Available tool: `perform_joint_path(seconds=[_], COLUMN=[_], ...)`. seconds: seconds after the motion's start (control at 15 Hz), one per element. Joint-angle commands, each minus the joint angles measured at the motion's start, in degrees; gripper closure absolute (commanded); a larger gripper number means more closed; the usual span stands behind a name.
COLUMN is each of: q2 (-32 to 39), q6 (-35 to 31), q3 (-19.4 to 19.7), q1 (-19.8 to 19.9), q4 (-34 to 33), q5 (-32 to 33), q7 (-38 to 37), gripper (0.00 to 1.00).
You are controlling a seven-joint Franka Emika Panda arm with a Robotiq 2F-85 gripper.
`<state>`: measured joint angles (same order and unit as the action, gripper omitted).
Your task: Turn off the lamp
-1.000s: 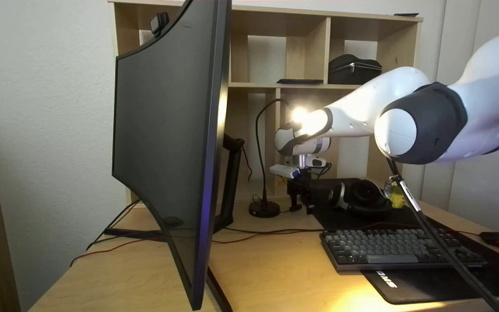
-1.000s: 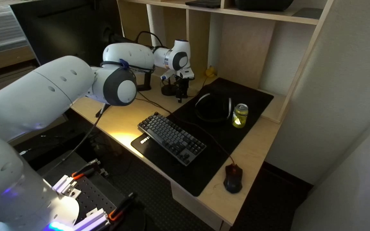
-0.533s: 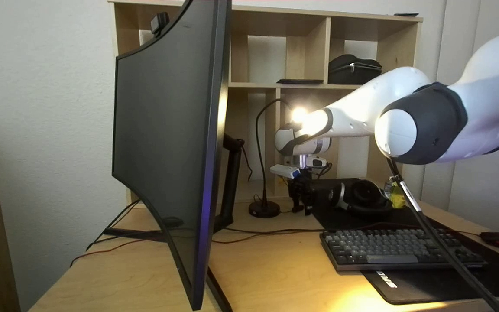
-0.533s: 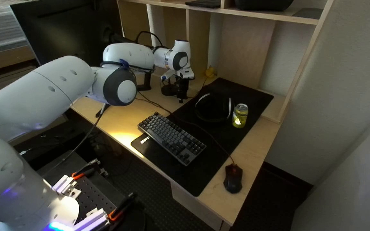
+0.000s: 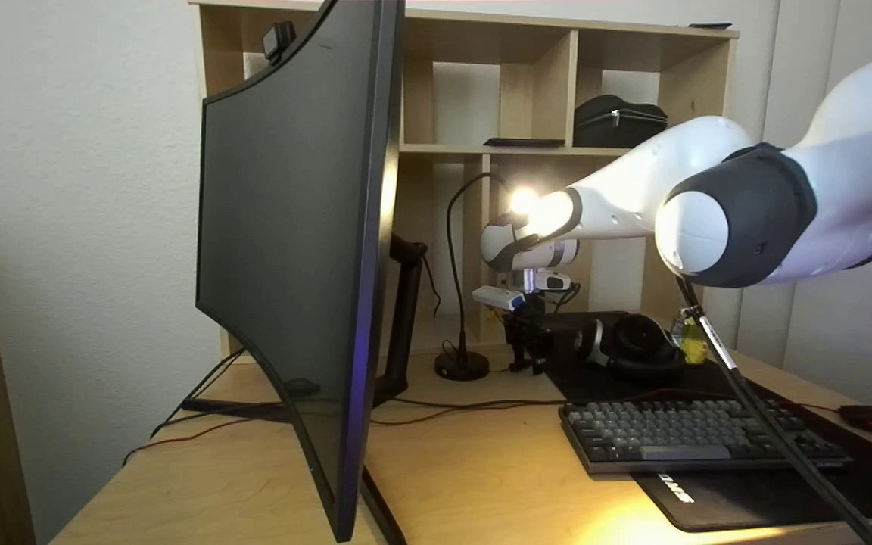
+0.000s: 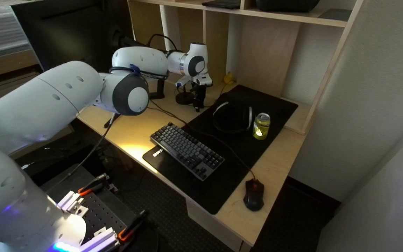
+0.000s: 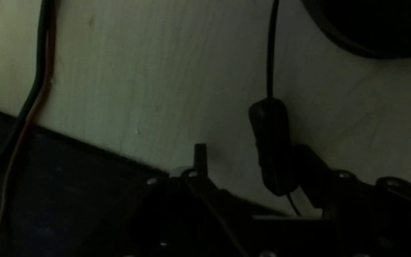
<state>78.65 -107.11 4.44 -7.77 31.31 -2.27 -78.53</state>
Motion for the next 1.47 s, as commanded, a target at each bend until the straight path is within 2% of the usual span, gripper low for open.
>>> perform_joint_path(seconds=[0.0,0.07,0.13,0.2,0.27,0.87,0.93,1.0,1.13,1.2,1.33,1.4], q2=[0.10,0.11,0.13,0.14,0.13,0.14,0.12,0.11,0.05,-0.20,-0.85,-1.41], q6=[-0.30,-0.36,-0.44,-0.45,-0.39,-1.07,-1.16,-1.20,-1.28,-0.91,-0.83,-0.96], q3=[0.21,0.14,0.12,0.19,0.24,0.20,0.15,0.15,0.16,0.18,-0.25,-0.39], q1=[0.07,0.09,0.06,0.01,-0.02,0.19,0.27,0.33,0.44,0.59,1.29,1.73], q4=[-0.13,-0.15,-0.18,-0.23,-0.24,-0.23,-0.23,-0.21,-0.17,-0.06,0.01,-0.05], q5=[0.24,0.17,0.19,0.24,0.29,0.28,0.22,0.23,0.20,0.02,-0.52,-0.80], q7=[0.24,0.23,0.43,0.23,0.19,0.69,0.76,0.84,0.79,0.03,0.28,0.19], gripper=[0.03,0.01,0.39,0.35,0.36,0.98,0.99,0.95,0.95,0.56,0.51,0.43])
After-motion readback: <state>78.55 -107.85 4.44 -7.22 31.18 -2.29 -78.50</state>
